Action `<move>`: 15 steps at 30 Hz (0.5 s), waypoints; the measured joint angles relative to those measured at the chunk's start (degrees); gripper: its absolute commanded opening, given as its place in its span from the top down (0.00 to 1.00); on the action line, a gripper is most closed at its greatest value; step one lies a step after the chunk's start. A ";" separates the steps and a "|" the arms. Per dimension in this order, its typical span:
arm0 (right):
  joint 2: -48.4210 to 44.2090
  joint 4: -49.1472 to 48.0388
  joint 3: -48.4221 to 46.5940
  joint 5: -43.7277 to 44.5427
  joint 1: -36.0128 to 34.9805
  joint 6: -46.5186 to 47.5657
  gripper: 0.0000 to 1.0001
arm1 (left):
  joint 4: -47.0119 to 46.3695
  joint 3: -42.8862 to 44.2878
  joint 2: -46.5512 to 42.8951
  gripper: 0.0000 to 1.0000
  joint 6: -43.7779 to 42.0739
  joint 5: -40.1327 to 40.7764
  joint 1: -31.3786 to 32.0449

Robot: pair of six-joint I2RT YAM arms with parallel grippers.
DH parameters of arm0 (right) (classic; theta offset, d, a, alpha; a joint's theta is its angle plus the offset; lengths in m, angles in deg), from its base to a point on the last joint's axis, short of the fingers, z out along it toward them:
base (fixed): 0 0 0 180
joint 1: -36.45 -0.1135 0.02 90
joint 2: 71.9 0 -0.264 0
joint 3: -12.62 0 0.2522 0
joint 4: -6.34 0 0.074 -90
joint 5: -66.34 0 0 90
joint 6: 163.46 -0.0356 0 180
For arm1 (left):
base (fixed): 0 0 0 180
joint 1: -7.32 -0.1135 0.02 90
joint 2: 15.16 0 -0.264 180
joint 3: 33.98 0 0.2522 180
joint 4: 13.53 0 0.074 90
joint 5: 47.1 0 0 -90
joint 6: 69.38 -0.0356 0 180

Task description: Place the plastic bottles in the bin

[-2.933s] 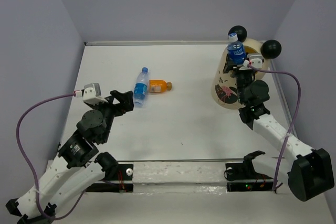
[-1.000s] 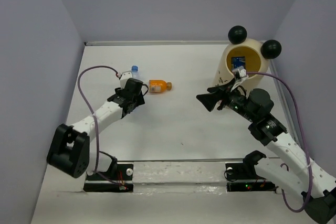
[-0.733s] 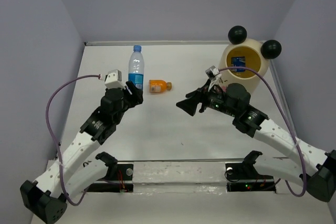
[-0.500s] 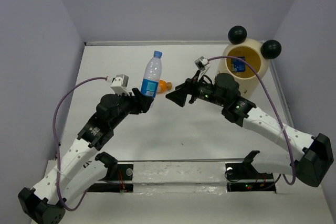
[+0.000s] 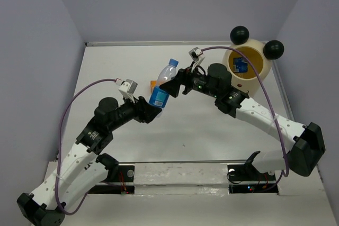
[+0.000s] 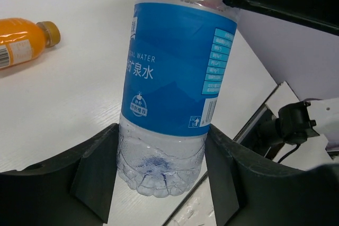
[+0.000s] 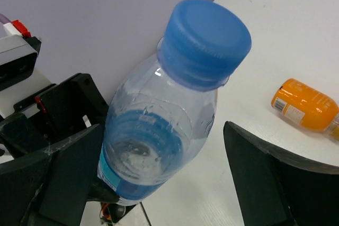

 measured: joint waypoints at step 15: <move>-0.24 1.66 -5.29 3.34 0.00 0.81 0.74 | 0.00 0.90 0.33 0.01 -6.25 -8.87 0.39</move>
